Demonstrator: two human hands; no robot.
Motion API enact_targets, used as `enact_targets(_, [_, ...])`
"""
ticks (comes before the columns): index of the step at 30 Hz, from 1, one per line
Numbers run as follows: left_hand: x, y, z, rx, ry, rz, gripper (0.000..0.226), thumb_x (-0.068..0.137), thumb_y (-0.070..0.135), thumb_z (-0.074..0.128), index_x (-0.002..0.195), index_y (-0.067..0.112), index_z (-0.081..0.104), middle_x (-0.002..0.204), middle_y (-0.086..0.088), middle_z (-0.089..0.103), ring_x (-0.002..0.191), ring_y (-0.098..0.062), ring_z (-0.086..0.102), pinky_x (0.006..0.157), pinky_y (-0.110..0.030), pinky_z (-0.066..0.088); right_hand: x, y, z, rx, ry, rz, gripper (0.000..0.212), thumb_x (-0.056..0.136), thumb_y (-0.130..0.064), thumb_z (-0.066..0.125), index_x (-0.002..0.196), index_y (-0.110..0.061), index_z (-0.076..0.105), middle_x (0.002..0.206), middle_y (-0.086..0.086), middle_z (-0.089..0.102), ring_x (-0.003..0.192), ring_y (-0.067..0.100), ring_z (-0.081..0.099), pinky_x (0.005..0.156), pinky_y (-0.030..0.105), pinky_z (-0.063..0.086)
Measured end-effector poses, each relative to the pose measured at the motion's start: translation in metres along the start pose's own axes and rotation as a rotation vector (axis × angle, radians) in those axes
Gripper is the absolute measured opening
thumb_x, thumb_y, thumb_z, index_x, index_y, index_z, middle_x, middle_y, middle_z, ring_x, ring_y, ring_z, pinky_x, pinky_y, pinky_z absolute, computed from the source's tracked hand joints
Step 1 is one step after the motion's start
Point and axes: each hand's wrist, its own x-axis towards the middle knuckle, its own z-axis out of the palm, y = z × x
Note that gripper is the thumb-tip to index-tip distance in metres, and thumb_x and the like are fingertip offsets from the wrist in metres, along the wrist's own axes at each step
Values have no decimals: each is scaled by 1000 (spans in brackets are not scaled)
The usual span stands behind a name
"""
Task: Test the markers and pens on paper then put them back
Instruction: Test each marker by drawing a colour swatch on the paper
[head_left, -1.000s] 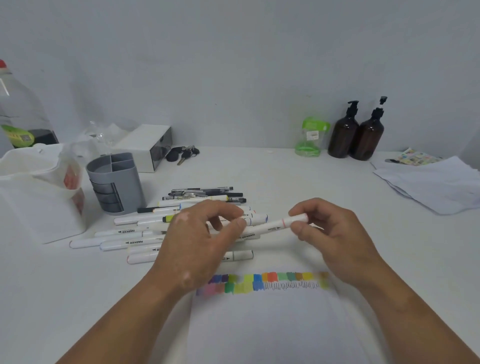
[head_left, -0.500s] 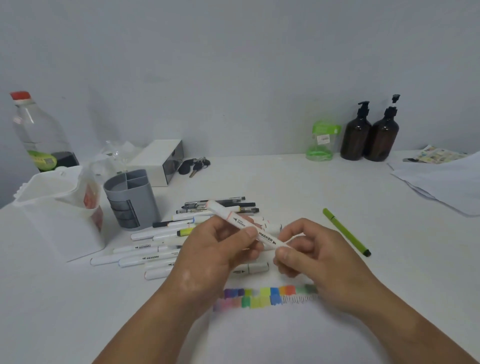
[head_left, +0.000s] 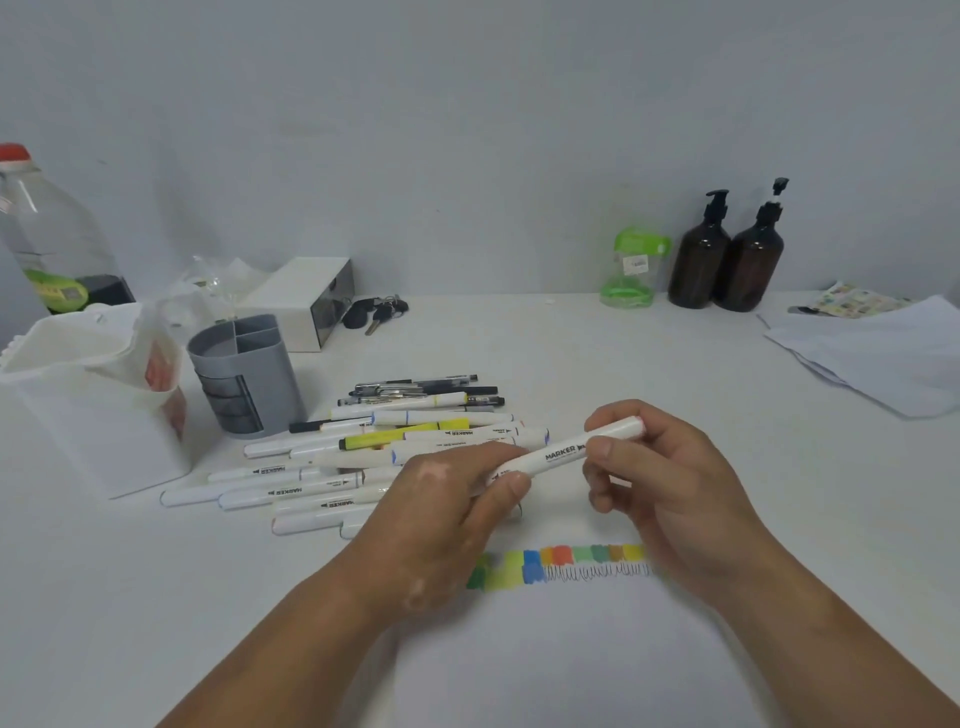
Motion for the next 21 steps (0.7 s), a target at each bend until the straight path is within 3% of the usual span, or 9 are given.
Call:
enact_targets(3, [-1, 2, 4, 6, -13, -18, 22, 103, 37, 48, 101, 24, 66, 68, 24, 55, 64, -3, 49, 57, -13, 35, -1, 1, 6, 14, -51, 17, 11, 77, -23, 78, 87, -20, 74, 67, 3, 57, 62, 19, 52, 54, 27, 47])
enact_targets(8, [0, 7, 7, 16, -27, 38, 35, 96, 52, 44, 97, 27, 68, 59, 8, 45, 61, -10, 42, 56, -16, 31, -5, 8, 14, -76, -155, 54, 23, 74, -36, 80, 88, -18, 74, 70, 8, 63, 62, 18, 58, 57, 27, 50])
enact_targets(11, [-2, 8, 3, 12, -51, 17, 22, 92, 47, 63, 107, 31, 69, 60, 8, 48, 59, -6, 45, 56, -14, 33, -4, 8, 13, -118, -66, 13, 17, 75, -31, 79, 79, -16, 72, 65, 8, 59, 58, 18, 54, 53, 27, 47])
enact_targets(12, [-3, 7, -2, 27, -56, -3, 28, 86, 48, 71, 110, 33, 67, 59, 8, 48, 58, -5, 46, 56, -13, 33, -3, 6, 11, -78, 11, 3, 12, 76, -26, 77, 74, -17, 69, 62, 6, 55, 56, 18, 51, 51, 26, 45])
enact_targets(14, [-8, 1, -15, 77, -76, -20, 43, 74, 52, 81, 110, 34, 66, 61, 11, 47, 61, -2, 47, 57, -12, 34, -3, 1, 2, 65, 168, 4, 10, 77, -18, 69, 68, -20, 66, 58, 3, 49, 53, 18, 46, 45, 25, 41])
enact_targets(16, [-18, -5, -30, 175, -153, 11, 49, 67, 61, 83, 107, 35, 69, 68, 17, 50, 70, 0, 49, 60, -10, 34, -5, -8, -8, 126, 222, 20, 10, 78, -17, 62, 73, -18, 71, 59, 6, 52, 53, 19, 50, 43, 26, 42])
enact_targets(19, [-39, -19, -45, 311, -295, 33, 67, 60, 82, 72, 114, 42, 67, 80, 28, 49, 82, 7, 49, 65, -7, 34, -15, -17, -12, 58, 172, 68, 18, 77, -19, 61, 82, -12, 77, 65, 14, 61, 57, 22, 61, 46, 29, 50])
enact_targets(21, [-51, -26, -47, 371, -327, 49, 78, 59, 90, 62, 123, 45, 61, 86, 30, 47, 86, 13, 45, 70, -5, 32, -25, -17, -2, -32, 95, 104, 12, 74, -19, 67, 79, -11, 75, 66, 15, 62, 58, 23, 60, 49, 29, 51])
